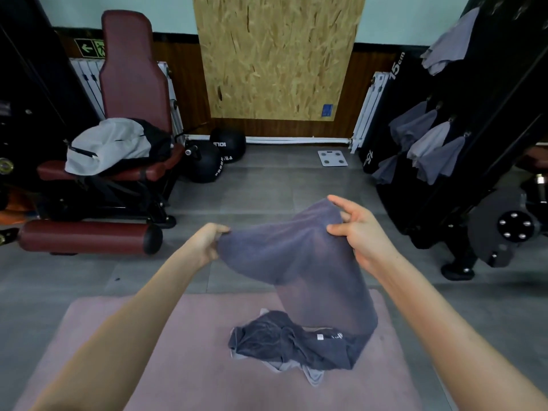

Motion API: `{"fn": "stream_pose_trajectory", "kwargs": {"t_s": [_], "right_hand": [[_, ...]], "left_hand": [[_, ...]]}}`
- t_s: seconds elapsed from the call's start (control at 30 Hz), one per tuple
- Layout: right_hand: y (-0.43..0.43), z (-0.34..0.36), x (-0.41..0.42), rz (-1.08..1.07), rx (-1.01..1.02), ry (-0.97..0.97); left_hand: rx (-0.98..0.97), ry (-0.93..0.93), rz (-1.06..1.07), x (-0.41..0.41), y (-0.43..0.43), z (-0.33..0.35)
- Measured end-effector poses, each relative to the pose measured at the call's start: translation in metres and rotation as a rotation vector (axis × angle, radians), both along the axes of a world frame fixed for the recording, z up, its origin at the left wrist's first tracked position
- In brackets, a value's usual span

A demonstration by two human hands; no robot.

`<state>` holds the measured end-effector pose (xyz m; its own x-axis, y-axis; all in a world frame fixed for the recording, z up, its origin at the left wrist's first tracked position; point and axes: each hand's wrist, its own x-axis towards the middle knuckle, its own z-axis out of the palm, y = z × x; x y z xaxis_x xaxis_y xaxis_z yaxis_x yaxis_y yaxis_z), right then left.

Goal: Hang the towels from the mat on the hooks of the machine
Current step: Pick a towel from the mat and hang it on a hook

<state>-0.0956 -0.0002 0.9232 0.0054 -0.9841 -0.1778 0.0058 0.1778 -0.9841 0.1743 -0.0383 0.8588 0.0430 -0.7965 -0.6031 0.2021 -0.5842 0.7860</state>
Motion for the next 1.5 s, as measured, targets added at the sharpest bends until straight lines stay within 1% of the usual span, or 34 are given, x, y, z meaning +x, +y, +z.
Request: {"fn": "stream_pose_trajectory", "kwargs": {"t_s": [0.07,0.1,0.2,0.3,0.37,0.47,0.53,0.6,0.73,0.83,0.9,0.97,1.07,1.1,1.17,1.2,1.23,1.27,1.37,1.4,1.43,1.5], "right_hand": [[-0.003,-0.009,-0.006,-0.04,0.006,0.069],[-0.004,-0.012,-0.01,-0.054,0.005,0.085],[-0.004,-0.019,-0.021,-0.097,-0.001,0.127],[0.001,-0.025,-0.033,-0.12,-0.015,0.193],[0.005,-0.03,-0.041,-0.112,-0.04,0.235],[0.009,-0.041,-0.057,-0.103,-0.084,0.338],[0.009,-0.047,-0.069,-0.109,-0.116,0.4],[0.005,-0.052,-0.083,-0.106,-0.13,0.411],[-0.015,-0.065,-0.12,-0.14,-0.147,0.419],[-0.031,-0.068,-0.148,-0.177,-0.171,0.422],[-0.042,-0.07,-0.164,-0.179,-0.186,0.443],[-0.056,-0.071,-0.18,-0.188,-0.193,0.475],[-0.078,-0.075,-0.198,-0.195,-0.191,0.506],[-0.085,-0.077,-0.204,-0.195,-0.183,0.51],[-0.105,-0.08,-0.216,-0.199,-0.182,0.514],[-0.116,-0.081,-0.222,-0.2,-0.183,0.521],[-0.128,-0.082,-0.227,-0.201,-0.182,0.525],[-0.141,-0.084,-0.232,-0.201,-0.181,0.529],[-0.187,-0.092,-0.244,-0.201,-0.184,0.547],[-0.206,-0.097,-0.249,-0.209,-0.194,0.553],[-0.225,-0.102,-0.254,-0.222,-0.203,0.558],[-0.27,-0.114,-0.267,-0.261,-0.212,0.564]], "left_hand": [[0.186,0.112,-0.149,0.002,0.004,0.006],[0.238,0.145,-0.234,0.004,0.006,0.007],[0.314,0.173,-0.417,0.002,0.015,0.004],[0.302,0.133,-0.487,-0.007,0.015,-0.009],[0.227,0.02,-0.465,-0.021,0.012,-0.018],[-0.017,-0.196,-0.338,-0.044,0.008,-0.024],[-0.161,-0.203,-0.253,-0.056,0.004,-0.03],[-0.263,-0.163,-0.166,-0.07,-0.002,-0.035],[-0.384,-0.088,-0.002,-0.109,-0.02,-0.036],[-0.398,-0.06,0.09,-0.142,-0.037,-0.029],[-0.411,-0.076,0.09,-0.159,-0.049,-0.029],[-0.394,-0.14,0.049,-0.174,-0.063,-0.03],[-0.318,-0.301,0.001,-0.192,-0.088,-0.03],[-0.277,-0.312,0.001,-0.197,-0.099,-0.031],[-0.161,-0.232,0.005,-0.209,-0.123,-0.028],[-0.11,-0.221,-0.011,-0.216,-0.136,-0.028],[-0.069,-0.26,-0.05,-0.223,-0.146,-0.026],[-0.045,-0.37,-0.128,-0.232,-0.157,-0.025],[-0.076,-0.926,-0.488,-0.256,-0.193,-0.025],[-0.106,-1.024,-0.562,-0.262,-0.213,-0.029],[-0.143,-1.055,-0.601,-0.268,-0.236,-0.035],[-0.255,-1.006,-0.57,-0.278,-0.291,-0.048]]}}
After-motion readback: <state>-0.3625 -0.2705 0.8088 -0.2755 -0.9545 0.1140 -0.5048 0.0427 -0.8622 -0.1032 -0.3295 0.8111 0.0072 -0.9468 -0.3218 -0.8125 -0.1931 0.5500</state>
